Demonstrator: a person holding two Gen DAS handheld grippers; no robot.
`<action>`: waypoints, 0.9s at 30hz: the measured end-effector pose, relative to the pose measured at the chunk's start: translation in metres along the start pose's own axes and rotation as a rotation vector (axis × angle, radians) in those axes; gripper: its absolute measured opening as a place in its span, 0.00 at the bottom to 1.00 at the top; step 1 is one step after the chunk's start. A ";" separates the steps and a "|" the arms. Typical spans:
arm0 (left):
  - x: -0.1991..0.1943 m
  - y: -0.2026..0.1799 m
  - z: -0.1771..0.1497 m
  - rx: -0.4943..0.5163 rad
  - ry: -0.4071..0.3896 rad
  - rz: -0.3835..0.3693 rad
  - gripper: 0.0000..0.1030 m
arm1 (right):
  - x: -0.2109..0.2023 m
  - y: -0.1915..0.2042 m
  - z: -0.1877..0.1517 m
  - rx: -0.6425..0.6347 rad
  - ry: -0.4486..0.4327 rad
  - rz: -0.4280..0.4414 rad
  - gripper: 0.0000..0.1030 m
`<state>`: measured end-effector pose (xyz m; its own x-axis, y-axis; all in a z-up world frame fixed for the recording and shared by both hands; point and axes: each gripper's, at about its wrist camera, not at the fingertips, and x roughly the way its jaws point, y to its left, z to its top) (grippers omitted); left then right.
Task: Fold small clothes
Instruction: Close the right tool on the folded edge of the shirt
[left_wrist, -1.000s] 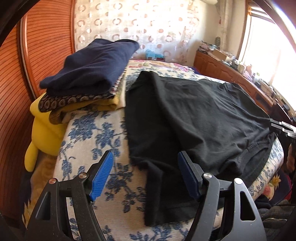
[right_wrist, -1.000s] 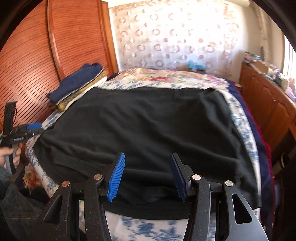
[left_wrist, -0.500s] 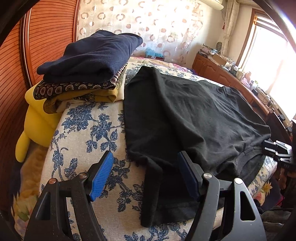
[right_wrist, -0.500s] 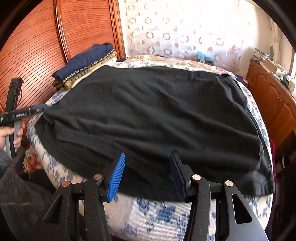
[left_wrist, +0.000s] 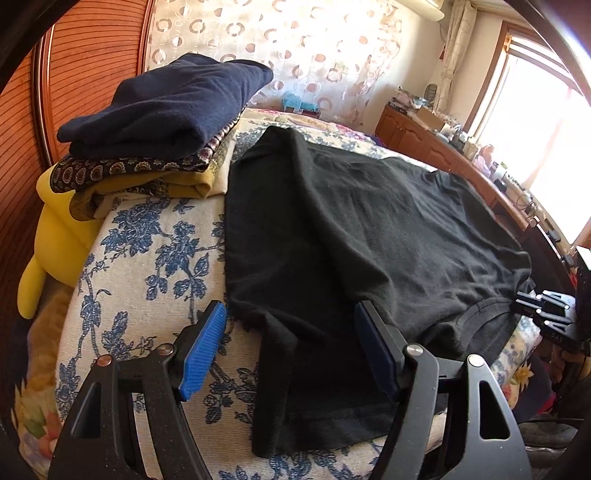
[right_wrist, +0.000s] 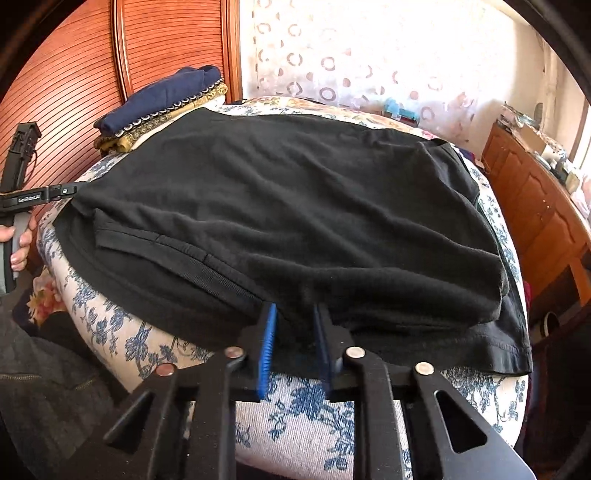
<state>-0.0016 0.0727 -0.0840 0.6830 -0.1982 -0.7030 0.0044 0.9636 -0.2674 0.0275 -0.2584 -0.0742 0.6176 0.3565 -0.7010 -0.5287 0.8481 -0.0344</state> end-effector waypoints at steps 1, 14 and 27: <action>-0.002 0.000 0.000 -0.005 -0.010 -0.010 0.71 | -0.001 -0.001 -0.001 -0.003 0.001 0.003 0.15; 0.002 -0.002 -0.002 -0.052 0.005 -0.070 0.71 | -0.017 -0.017 -0.003 0.057 -0.063 -0.006 0.27; -0.006 0.001 -0.013 -0.070 0.033 -0.023 0.74 | -0.016 -0.022 -0.004 0.086 -0.075 -0.006 0.29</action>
<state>-0.0153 0.0729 -0.0888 0.6586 -0.2267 -0.7176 -0.0321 0.9442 -0.3278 0.0265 -0.2845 -0.0650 0.6644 0.3770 -0.6453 -0.4749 0.8797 0.0250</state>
